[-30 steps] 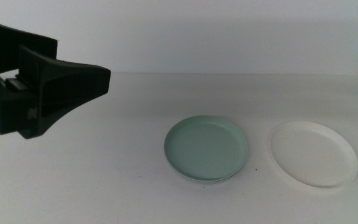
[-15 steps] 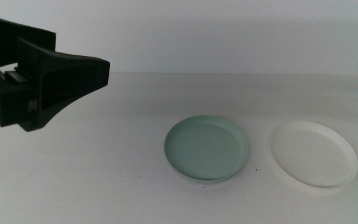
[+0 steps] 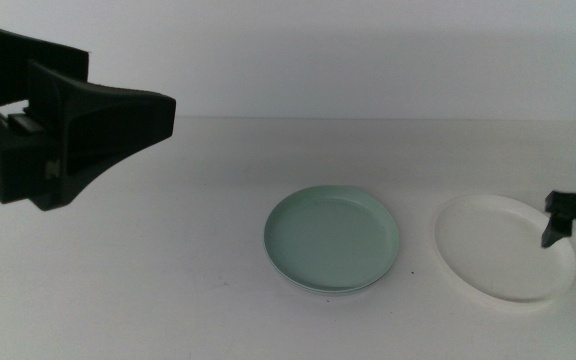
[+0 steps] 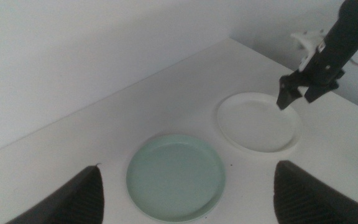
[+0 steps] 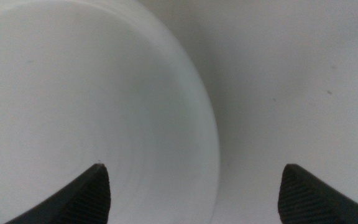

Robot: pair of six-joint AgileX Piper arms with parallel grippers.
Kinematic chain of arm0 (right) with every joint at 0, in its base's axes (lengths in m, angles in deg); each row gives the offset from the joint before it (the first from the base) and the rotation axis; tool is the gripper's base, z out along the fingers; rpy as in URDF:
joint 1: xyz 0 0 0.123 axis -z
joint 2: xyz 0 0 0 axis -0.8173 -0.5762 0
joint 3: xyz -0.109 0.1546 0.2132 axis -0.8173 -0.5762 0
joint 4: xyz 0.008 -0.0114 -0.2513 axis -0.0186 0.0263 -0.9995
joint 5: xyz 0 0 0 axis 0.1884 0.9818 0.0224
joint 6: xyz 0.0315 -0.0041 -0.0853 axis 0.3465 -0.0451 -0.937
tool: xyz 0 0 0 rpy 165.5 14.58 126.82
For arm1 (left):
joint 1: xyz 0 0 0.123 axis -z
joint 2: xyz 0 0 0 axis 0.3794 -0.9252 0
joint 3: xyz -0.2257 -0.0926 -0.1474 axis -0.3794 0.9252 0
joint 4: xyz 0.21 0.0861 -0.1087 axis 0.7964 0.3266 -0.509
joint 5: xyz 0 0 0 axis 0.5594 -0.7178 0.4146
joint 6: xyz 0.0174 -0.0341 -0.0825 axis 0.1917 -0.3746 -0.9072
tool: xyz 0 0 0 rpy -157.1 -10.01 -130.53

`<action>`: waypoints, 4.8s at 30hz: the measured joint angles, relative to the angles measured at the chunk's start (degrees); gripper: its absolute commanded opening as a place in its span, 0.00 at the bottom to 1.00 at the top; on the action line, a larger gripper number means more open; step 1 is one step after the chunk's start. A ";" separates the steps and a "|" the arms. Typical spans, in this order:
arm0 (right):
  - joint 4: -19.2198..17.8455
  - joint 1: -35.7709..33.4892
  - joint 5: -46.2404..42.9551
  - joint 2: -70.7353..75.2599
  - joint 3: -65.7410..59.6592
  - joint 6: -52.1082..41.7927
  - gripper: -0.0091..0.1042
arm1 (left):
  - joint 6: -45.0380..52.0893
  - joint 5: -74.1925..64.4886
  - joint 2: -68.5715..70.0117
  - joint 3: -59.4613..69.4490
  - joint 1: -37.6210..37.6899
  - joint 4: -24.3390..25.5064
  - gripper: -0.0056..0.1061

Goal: Stack the three bowls on top of each other.

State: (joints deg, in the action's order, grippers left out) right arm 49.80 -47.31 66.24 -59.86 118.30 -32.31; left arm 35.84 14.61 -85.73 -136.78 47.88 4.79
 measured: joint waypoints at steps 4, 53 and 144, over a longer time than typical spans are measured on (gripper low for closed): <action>-0.10 0.00 -3.35 -4.13 0.09 0.15 0.69 | 0.00 0.00 0.00 0.00 0.00 0.00 0.89; 7.82 -28.06 5.38 -14.64 23.17 4.34 0.24 | 0.00 0.00 0.00 0.00 0.00 0.15 0.89; -22.65 -24.89 -1.99 53.66 -1.14 14.75 0.80 | -21.27 24.97 14.97 13.61 -19.33 27.84 0.89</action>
State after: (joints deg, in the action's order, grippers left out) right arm 27.15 -72.20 64.25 -6.19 117.16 -17.56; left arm 14.56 39.58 -70.75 -123.17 28.55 32.63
